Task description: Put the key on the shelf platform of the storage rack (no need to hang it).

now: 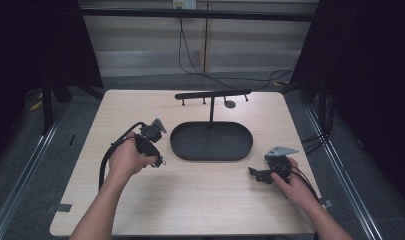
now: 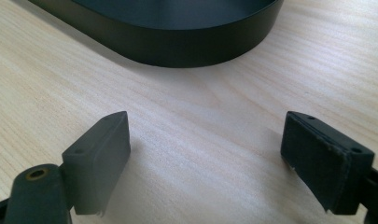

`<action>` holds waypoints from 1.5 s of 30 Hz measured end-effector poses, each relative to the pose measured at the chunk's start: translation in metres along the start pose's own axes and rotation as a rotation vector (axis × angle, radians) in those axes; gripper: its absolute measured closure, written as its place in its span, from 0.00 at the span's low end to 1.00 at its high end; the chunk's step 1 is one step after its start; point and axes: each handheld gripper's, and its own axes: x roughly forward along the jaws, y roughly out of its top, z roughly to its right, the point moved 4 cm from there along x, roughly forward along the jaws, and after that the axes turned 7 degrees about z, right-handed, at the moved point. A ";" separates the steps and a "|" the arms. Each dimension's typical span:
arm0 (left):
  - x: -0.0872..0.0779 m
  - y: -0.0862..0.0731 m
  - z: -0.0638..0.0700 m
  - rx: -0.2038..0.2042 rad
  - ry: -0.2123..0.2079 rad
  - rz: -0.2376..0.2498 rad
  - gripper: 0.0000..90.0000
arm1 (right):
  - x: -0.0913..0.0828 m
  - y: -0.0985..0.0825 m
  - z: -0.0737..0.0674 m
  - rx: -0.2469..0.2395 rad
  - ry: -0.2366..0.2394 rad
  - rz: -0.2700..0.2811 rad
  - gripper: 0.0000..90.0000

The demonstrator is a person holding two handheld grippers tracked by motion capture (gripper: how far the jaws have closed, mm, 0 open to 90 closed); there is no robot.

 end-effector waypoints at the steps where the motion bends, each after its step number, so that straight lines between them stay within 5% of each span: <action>1: -0.001 0.002 0.000 0.000 0.001 0.004 0.76 | 0.000 0.000 0.000 0.000 0.000 0.000 0.17; 45: -0.009 0.066 0.024 0.033 -0.016 0.065 0.76 | 0.000 0.000 0.000 -0.004 0.001 0.003 0.17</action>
